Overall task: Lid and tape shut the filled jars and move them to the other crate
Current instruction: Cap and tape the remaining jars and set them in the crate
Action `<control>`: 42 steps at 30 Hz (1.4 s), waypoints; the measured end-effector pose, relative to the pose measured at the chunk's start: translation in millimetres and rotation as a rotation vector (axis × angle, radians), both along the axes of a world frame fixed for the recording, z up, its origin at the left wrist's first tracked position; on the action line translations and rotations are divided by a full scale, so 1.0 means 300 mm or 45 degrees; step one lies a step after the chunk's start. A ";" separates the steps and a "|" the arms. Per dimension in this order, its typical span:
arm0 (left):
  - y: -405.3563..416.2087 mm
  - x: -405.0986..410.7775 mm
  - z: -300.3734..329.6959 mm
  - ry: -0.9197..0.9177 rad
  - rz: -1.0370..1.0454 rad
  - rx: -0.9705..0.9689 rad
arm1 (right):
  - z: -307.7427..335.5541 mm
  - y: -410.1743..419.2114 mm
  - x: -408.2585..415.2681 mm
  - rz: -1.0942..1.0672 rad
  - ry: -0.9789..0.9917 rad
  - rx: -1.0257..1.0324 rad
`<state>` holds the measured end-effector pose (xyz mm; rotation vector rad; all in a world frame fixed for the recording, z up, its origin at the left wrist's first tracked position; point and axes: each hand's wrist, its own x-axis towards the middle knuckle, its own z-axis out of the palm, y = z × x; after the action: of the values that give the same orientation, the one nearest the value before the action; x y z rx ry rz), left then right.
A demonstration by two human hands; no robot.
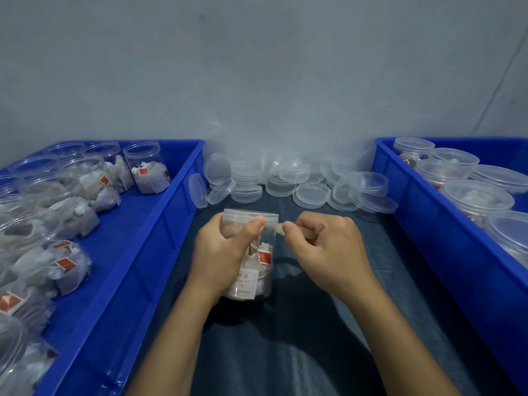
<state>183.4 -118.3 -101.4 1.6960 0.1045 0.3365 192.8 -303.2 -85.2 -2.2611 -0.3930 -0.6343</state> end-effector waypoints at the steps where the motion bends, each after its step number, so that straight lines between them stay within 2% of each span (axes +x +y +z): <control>1: 0.004 0.003 -0.004 0.025 -0.047 -0.094 | 0.001 -0.007 0.003 0.023 -0.001 0.049; 3: 0.013 0.006 -0.008 0.076 -0.162 -0.289 | 0.005 -0.017 0.004 0.092 0.005 0.173; 7: 0.031 0.002 -0.008 0.152 -0.386 -0.512 | 0.013 -0.018 -0.001 0.205 0.048 0.332; 8: 0.036 0.000 -0.005 0.182 -0.445 -0.612 | 0.015 -0.019 0.002 0.253 0.067 0.472; 11: 0.066 0.004 -0.013 0.184 -0.615 -1.087 | 0.034 -0.048 0.022 0.418 0.123 1.144; 12: 0.074 0.005 -0.017 0.157 -0.633 -1.117 | 0.027 -0.062 0.028 0.397 0.099 1.189; 14: 0.052 0.008 -0.017 0.166 -0.675 -1.067 | -0.001 -0.076 0.043 0.236 0.033 0.956; 17: -0.015 0.006 -0.024 0.217 -0.664 -0.921 | -0.084 -0.065 0.076 -0.081 0.063 0.044; 18: -0.026 0.013 -0.029 0.192 -0.611 -0.842 | -0.104 -0.055 0.081 -0.091 0.069 -0.183; 19: -0.035 0.015 -0.029 0.161 -0.533 -0.795 | -0.119 -0.048 0.088 -0.042 0.091 -0.308; 22: -0.040 0.022 -0.038 0.113 -0.363 -0.751 | -0.152 -0.050 0.108 0.114 0.231 -0.411; 27: -0.056 0.029 -0.040 0.007 -0.244 -0.593 | -0.149 -0.060 0.101 0.204 0.394 -0.415; 29: -0.059 0.031 -0.048 -0.017 -0.232 -0.533 | -0.127 -0.050 0.094 0.153 0.344 -0.326; 30: -0.060 0.029 -0.050 -0.022 -0.232 -0.500 | -0.112 -0.046 0.090 0.100 0.290 -0.227; 32: -0.064 0.025 -0.051 -0.028 -0.245 -0.456 | -0.078 -0.039 0.077 0.091 0.239 0.141; 34: -0.067 0.025 -0.052 -0.051 -0.241 -0.422 | -0.052 -0.024 0.052 0.304 0.345 0.557; 35: -0.068 0.025 -0.051 -0.056 -0.242 -0.410 | -0.048 -0.013 0.043 0.421 0.411 0.678; 38: -0.068 0.023 -0.051 -0.063 -0.258 -0.379 | -0.056 0.029 0.024 0.575 0.478 0.734; 42: -0.067 0.021 -0.053 -0.078 -0.270 -0.378 | -0.067 0.053 0.028 0.505 0.410 0.704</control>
<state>189.8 -138.5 -117.2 1.3865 -0.0678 0.2022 201.3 -287.2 -105.4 -1.6529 -0.4264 -0.1378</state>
